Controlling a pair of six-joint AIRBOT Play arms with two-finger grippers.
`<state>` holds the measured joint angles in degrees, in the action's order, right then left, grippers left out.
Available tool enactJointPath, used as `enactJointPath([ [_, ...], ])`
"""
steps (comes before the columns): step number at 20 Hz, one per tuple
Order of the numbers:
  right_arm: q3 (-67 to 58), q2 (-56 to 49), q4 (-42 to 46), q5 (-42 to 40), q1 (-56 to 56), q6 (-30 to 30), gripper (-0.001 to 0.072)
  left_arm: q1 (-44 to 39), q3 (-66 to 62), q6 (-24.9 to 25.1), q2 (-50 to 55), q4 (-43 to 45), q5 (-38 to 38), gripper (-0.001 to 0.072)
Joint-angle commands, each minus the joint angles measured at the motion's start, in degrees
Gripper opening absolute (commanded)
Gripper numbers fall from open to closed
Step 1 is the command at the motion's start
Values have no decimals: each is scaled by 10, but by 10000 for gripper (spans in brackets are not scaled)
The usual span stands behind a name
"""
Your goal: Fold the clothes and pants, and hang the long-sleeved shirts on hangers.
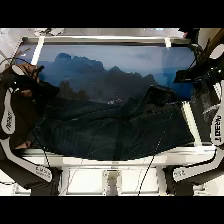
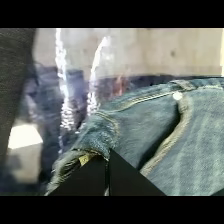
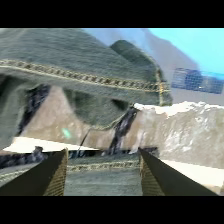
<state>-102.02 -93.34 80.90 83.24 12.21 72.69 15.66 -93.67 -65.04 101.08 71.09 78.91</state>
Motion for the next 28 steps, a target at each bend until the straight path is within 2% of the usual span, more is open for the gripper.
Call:
enactJointPath([
  [1,42,-22,16,-54,1,15,482,0,-14,-38,-43,106,9,23],
  [2,59,-37,16,-79,1,30,482,0,-14,-58,-59,159,21,24],
  [4,76,-73,12,-128,1,78,482,1,-14,-68,-81,223,46,24],
  [8,76,-132,12,-163,8,105,482,5,-14,-69,-97,230,52,24],
  [12,75,-134,-57,-233,36,104,482,5,-14,-92,-96,230,52,24],
  [19,75,-136,-90,-229,67,101,482,5,-14,-98,-96,230,52,24],
  [24,75,-158,-258,-301,67,46,482,5,-14,-100,-96,230,52,24],
  [27,75,-170,-282,-308,67,42,481,5,-14,-100,-96,230,52,24],
  [28,75,-171,-283,-309,67,36,451,5,-14,-100,-96,230,52,24],
])
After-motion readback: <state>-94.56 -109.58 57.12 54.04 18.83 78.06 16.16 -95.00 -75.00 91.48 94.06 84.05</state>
